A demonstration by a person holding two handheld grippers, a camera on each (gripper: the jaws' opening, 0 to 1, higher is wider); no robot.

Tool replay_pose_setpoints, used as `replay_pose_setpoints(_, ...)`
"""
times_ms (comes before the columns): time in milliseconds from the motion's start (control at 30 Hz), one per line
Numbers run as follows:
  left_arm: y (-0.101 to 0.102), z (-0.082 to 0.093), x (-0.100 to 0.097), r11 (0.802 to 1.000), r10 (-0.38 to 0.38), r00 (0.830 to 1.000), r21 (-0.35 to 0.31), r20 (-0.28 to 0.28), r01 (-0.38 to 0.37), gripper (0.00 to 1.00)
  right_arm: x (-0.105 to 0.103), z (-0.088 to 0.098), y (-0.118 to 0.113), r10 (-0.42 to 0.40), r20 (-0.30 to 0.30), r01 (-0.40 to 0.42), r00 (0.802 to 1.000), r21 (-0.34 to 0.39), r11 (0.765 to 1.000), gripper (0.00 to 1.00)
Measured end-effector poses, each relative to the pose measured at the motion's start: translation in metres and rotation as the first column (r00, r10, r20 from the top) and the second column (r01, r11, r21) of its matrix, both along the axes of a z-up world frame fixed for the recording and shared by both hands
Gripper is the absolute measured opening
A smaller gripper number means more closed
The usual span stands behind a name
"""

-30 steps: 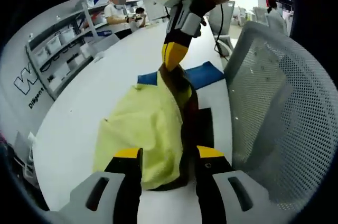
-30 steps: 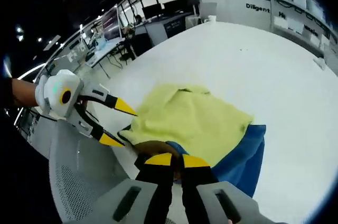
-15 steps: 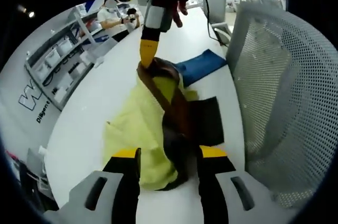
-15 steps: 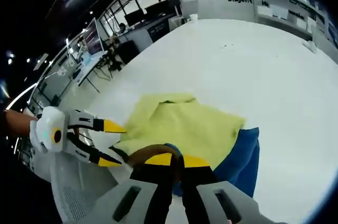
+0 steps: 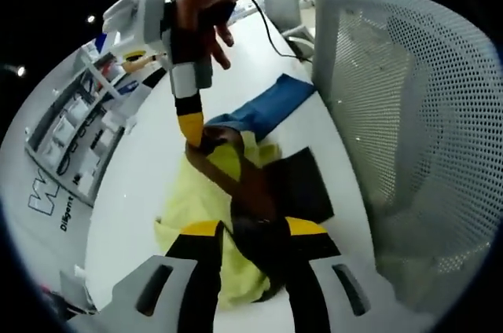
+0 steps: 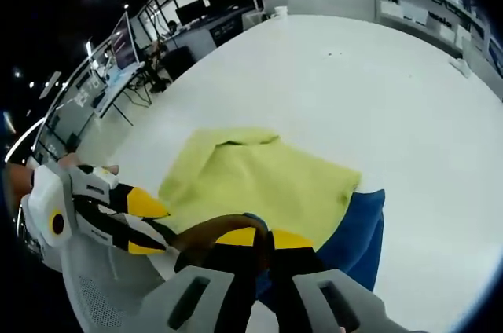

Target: Fold the garment on the visible template until the final outline fits inside the template.

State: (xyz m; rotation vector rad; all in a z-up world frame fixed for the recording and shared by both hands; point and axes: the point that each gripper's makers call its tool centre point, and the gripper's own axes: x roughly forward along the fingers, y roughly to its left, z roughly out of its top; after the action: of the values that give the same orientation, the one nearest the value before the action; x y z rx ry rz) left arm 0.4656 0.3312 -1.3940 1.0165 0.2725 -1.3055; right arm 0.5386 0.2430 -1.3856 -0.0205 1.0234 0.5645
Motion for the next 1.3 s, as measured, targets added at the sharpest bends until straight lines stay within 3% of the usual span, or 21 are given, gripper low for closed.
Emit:
replay_pose_setpoints(133, 0.000, -0.005, -0.003, 0.998, -0.049, 0.998, 0.043, 0.032, 0.047, 0.32, 0.004, -0.001, -0.002, -0.013, -0.007, 0.013, 1.000, -0.002, 1.000, 0.00)
replay_pose_setpoints(333, 0.007, -0.016, 0.011, 0.995, -0.030, 0.998, 0.100, 0.059, 0.024, 0.29, 0.006, 0.000, 0.002, -0.012, -0.010, 0.012, 1.000, -0.002, 1.000, 0.00)
replay_pose_setpoints(500, 0.008, -0.011, 0.019, 0.997, 0.030, 0.999, 0.065, 0.012, -0.030, 0.22, 0.006, -0.001, 0.002, -0.002, 0.005, 0.002, 1.000, -0.008, 1.000, 0.00)
replay_pose_setpoints(633, 0.009, -0.008, 0.022, 0.997, 0.068, 0.997, 0.041, -0.027, -0.067, 0.16, 0.008, 0.004, 0.000, 0.061, 0.084, -0.060, 0.995, -0.011, 0.998, 0.00)
replay_pose_setpoints(700, 0.010, -0.006, 0.026, 0.993, 0.115, 0.991, 0.016, -0.066, -0.114, 0.14, 0.009, 0.008, -0.001, 0.114, 0.146, -0.110, 0.983, -0.031, 0.993, 0.00)
replay_pose_setpoints(900, 0.018, -0.001, 0.041, 0.960, 0.265, 0.945, -0.043, -0.189, -0.278, 0.06, 0.000, 0.013, -0.004, 0.204, 0.239, -0.191, 0.949, -0.077, 0.979, 0.03)
replay_pose_setpoints(1100, 0.028, 0.003, 0.054, 0.932, 0.332, 0.916, -0.071, -0.226, -0.356, 0.05, -0.010, 0.017, -0.012, 0.178, 0.281, -0.173, 0.943, -0.042, 0.984, 0.15)
replay_pose_setpoints(1167, 0.032, 0.004, 0.060, 0.910, 0.374, 0.894, -0.088, -0.248, -0.405, 0.05, -0.018, 0.016, -0.013, 0.173, 0.279, -0.173, 0.945, -0.023, 0.985, 0.20)
replay_pose_setpoints(1267, 0.038, 0.008, 0.068, 0.859, 0.439, 0.834, -0.116, -0.333, -0.499, 0.04, -0.031, 0.007, -0.013, 0.199, 0.275, -0.200, 0.941, -0.025, 0.979, 0.24)
replay_pose_setpoints(1300, 0.039, 0.008, 0.071, 0.854, 0.445, 0.830, -0.119, -0.337, -0.507, 0.05, -0.033, 0.003, -0.014, 0.203, 0.268, -0.202, 0.942, -0.033, 0.979, 0.24)
